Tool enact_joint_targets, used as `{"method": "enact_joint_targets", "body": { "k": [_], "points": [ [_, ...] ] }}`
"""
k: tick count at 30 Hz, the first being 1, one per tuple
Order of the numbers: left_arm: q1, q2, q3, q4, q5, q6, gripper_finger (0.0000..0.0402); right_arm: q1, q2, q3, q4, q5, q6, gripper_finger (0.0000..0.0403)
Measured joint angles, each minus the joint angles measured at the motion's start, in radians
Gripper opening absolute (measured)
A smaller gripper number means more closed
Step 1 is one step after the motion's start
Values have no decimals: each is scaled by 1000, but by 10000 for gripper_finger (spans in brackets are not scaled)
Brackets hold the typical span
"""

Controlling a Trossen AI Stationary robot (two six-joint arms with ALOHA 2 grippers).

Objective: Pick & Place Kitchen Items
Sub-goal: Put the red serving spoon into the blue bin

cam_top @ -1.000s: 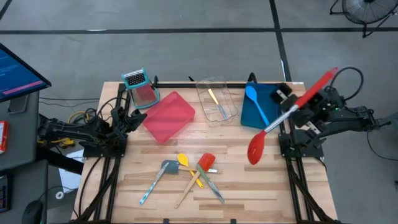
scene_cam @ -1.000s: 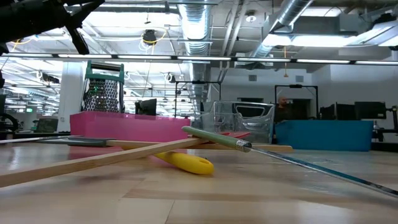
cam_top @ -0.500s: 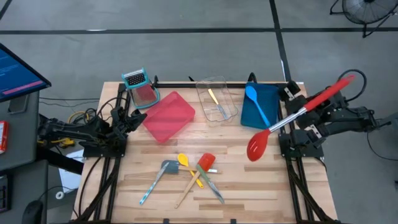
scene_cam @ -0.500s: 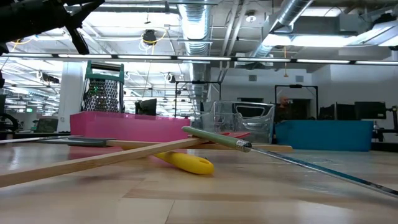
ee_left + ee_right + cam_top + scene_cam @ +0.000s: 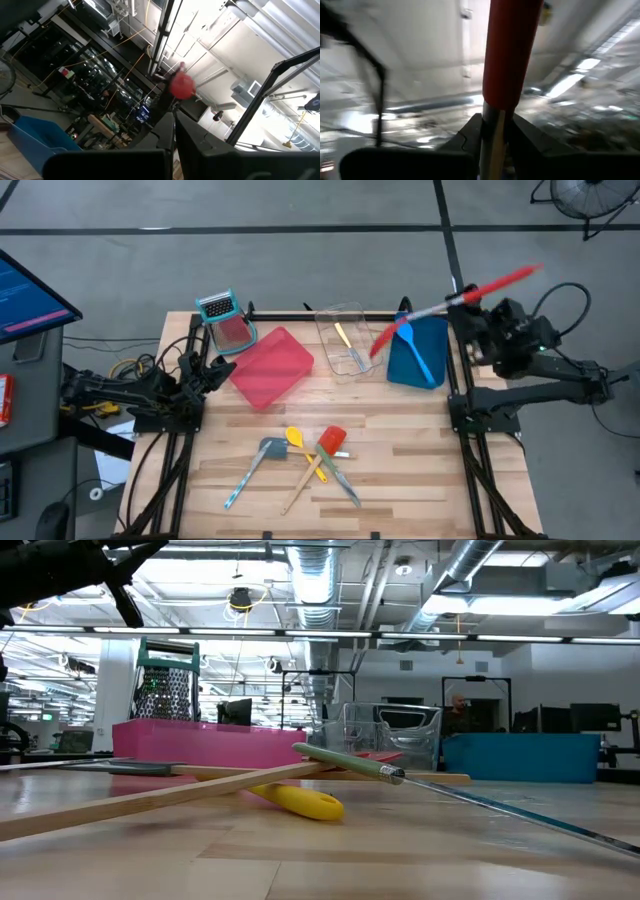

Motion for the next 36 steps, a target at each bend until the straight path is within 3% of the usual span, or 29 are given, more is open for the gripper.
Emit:
{"method": "enact_joint_targets", "body": {
  "k": [3,12,26,36],
  "points": [
    [0,0,0,0,0,0,2,-35,-1,0,-77,107,7,71],
    [0,0,0,0,0,0,2,-131,-2,23,-297,232,63,69],
    [0,0,0,0,-26,5,2,-304,121,265,-875,277,97,68],
    [0,0,0,0,-26,6,2,-448,200,303,-1156,276,236,67]
  ]
}}
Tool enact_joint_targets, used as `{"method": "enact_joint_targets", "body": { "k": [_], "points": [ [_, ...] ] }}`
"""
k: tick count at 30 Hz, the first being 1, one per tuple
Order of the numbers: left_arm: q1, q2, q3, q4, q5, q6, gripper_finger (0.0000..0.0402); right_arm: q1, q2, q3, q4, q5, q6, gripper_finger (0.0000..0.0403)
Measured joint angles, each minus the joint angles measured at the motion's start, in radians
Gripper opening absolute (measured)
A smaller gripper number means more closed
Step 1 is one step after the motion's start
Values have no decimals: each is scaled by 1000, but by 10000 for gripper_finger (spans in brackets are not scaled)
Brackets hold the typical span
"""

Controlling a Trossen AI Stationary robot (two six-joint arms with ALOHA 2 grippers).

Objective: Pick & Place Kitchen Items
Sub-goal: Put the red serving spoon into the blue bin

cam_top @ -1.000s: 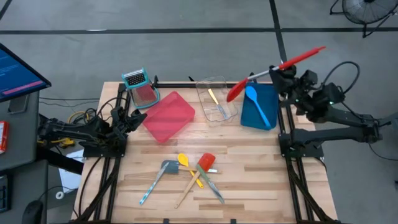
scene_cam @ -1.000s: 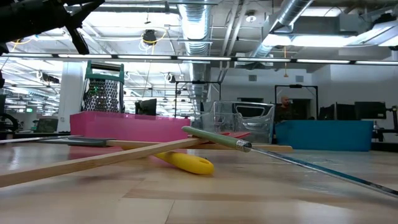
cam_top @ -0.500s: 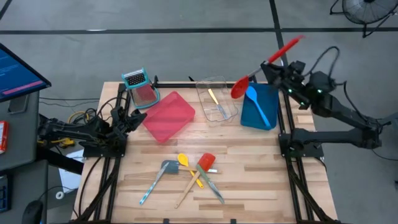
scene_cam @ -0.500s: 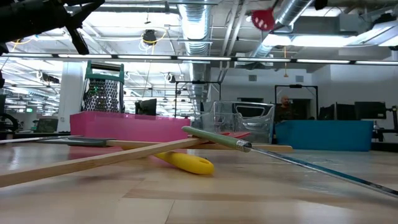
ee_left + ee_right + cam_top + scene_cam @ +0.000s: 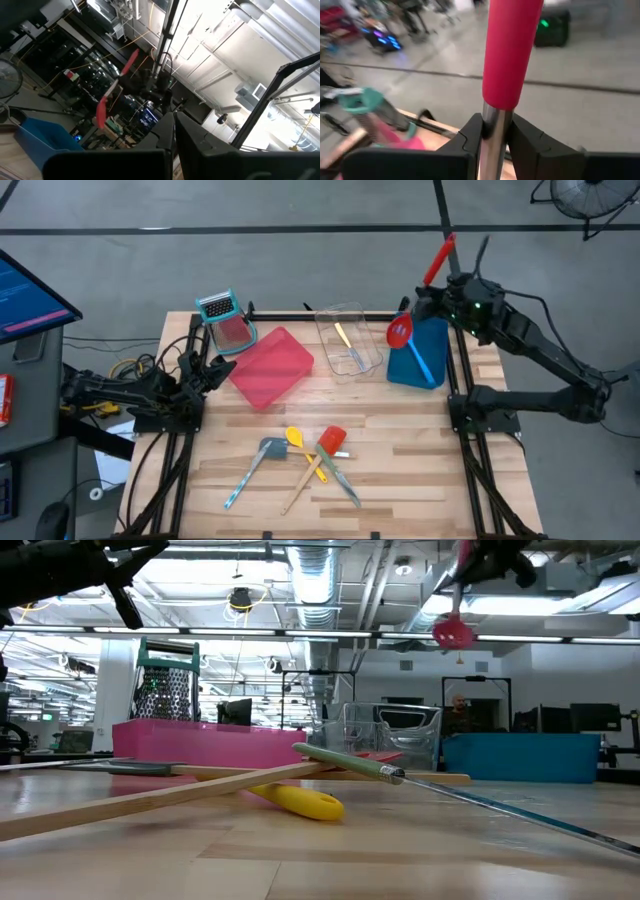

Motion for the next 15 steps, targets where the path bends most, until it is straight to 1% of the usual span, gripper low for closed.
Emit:
{"method": "enact_joint_targets", "body": {
  "k": [8,15],
  "points": [
    [0,0,0,0,0,1,2,-79,43,1,-87,1,2,67],
    [0,0,0,0,0,1,2,-148,87,0,-212,10,-16,67]
  ]
}}
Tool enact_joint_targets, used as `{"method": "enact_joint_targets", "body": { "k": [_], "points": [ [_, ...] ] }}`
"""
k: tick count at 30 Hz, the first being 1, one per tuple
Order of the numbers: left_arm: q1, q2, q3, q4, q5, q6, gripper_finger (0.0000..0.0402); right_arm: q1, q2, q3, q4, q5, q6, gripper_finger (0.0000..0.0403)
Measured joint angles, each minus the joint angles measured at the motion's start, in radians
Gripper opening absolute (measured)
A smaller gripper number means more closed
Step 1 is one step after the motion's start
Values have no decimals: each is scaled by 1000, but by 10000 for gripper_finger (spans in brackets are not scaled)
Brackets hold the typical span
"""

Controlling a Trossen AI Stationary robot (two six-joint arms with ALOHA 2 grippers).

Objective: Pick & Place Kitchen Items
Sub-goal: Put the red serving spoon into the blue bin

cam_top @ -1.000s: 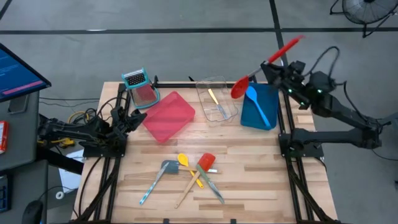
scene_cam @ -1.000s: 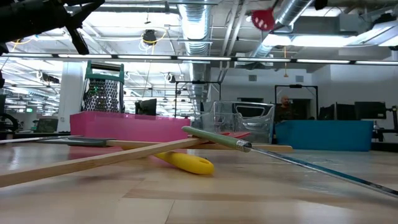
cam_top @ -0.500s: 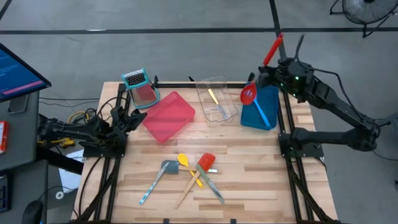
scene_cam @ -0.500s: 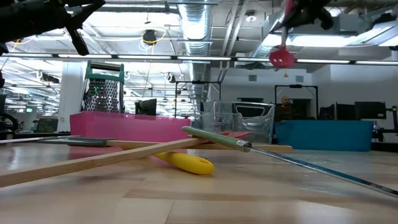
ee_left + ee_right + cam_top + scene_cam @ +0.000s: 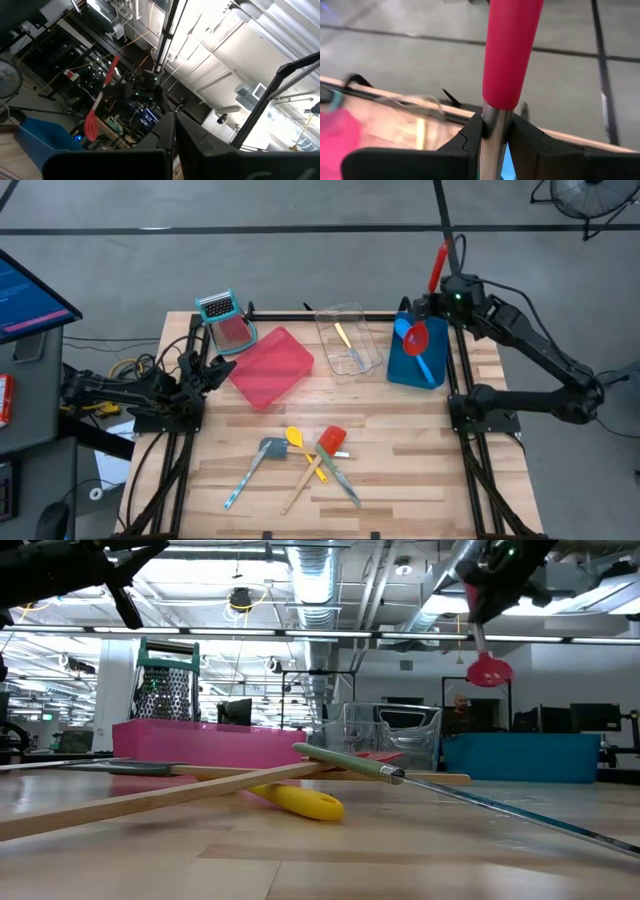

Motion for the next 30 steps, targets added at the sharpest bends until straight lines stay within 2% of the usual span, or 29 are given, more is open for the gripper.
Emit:
{"method": "enact_joint_targets", "body": {
  "k": [15,30],
  "points": [
    [0,0,0,0,0,0,2,-91,121,0,-92,0,-19,67],
    [0,0,0,-1,0,0,2,-104,297,0,-133,8,-104,67]
  ]
}}
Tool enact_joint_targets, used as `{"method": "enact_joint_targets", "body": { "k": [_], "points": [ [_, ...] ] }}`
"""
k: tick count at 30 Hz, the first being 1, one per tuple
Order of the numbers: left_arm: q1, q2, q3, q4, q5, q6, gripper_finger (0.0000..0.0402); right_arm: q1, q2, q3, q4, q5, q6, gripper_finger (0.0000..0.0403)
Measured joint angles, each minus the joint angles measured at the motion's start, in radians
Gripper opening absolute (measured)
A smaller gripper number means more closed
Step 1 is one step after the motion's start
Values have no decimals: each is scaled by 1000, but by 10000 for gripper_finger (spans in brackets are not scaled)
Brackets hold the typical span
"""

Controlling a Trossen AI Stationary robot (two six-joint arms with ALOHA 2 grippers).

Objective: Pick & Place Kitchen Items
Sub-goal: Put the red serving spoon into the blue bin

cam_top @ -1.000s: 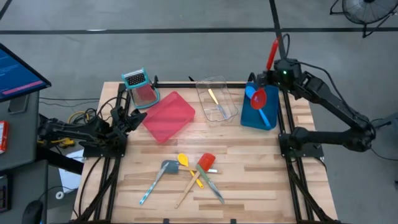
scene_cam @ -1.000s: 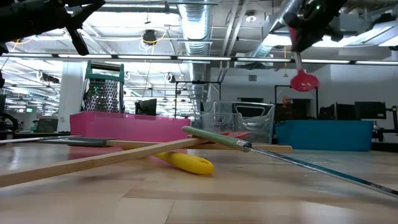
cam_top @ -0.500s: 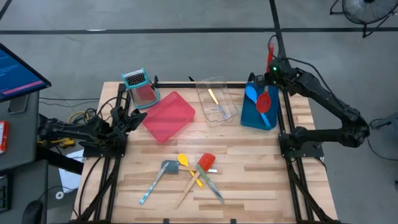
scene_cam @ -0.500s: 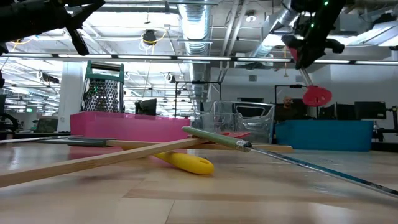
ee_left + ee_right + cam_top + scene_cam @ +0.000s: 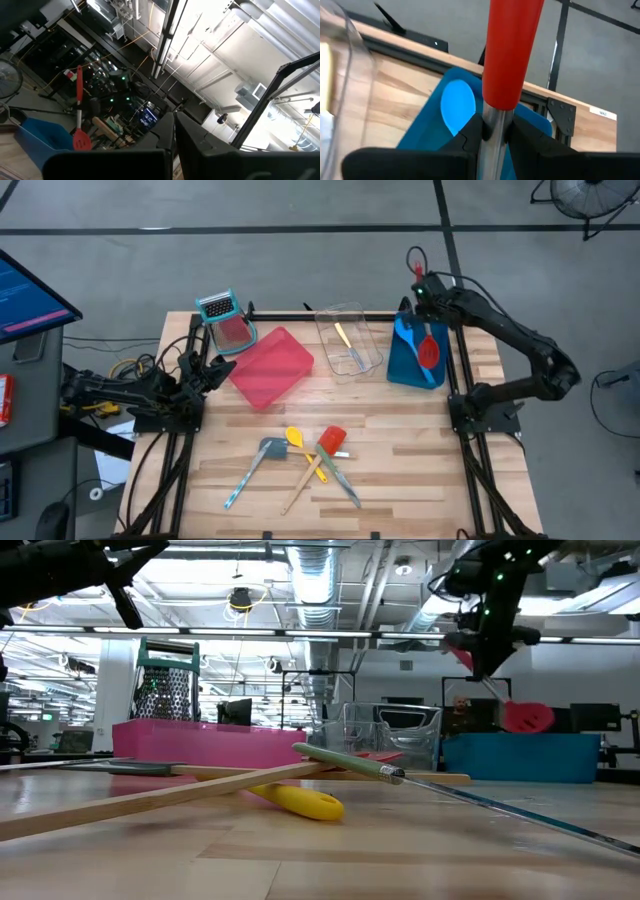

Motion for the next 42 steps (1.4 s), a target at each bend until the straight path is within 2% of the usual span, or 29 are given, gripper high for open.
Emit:
{"method": "enact_joint_targets", "body": {
  "k": [21,42],
  "points": [
    [0,0,0,0,-17,0,2,-37,124,0,-7,-39,-54,67],
    [0,0,0,-2,-15,0,2,-60,127,0,1,-66,-116,67]
  ]
}}
